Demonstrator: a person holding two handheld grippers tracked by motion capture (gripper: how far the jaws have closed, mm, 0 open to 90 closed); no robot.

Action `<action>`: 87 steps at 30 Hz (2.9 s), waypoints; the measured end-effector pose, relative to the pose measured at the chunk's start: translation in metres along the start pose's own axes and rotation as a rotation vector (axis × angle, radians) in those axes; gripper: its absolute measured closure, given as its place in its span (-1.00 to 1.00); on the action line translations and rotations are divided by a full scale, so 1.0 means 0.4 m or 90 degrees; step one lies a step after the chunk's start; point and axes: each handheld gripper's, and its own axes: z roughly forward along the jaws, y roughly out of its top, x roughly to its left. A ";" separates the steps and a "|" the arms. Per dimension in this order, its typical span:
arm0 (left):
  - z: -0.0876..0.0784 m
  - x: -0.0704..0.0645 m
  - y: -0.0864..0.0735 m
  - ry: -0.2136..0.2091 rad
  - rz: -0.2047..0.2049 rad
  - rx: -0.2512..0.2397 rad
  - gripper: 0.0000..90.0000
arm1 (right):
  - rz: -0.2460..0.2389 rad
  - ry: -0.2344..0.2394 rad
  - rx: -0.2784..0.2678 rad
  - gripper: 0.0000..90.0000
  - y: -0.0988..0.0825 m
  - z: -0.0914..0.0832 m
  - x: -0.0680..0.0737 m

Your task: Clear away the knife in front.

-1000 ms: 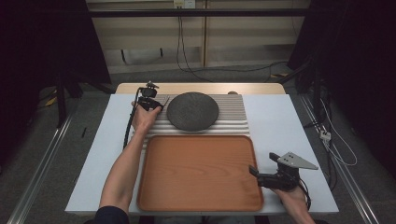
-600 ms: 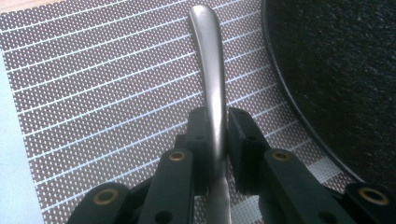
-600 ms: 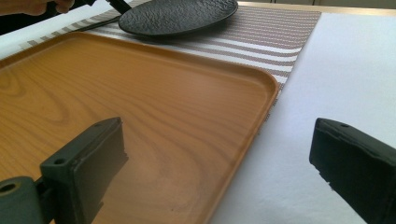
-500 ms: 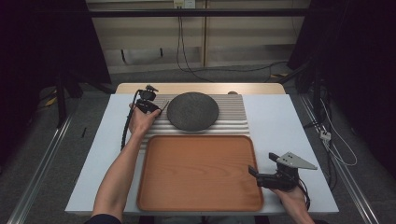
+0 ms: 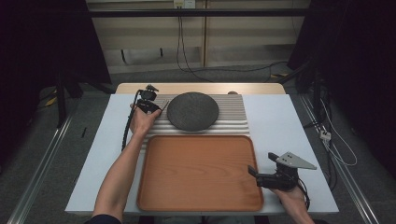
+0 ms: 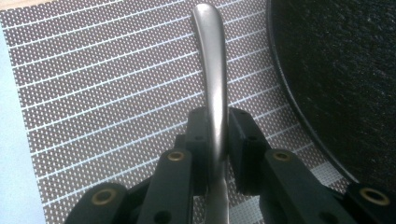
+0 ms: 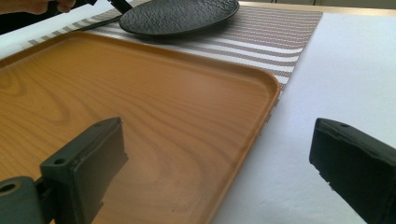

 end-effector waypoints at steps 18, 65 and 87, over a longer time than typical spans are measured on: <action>-0.004 -0.012 0.001 0.000 -0.004 0.006 0.78 | 0.000 -0.001 0.001 -0.92 0.000 0.000 0.000; -0.025 -0.007 -0.031 0.025 0.016 0.012 0.78 | -0.004 0.000 0.005 -0.92 0.001 0.005 0.005; -0.081 -0.001 -0.051 0.015 0.018 -0.018 0.78 | -0.003 -0.003 0.004 -0.92 0.001 0.002 0.005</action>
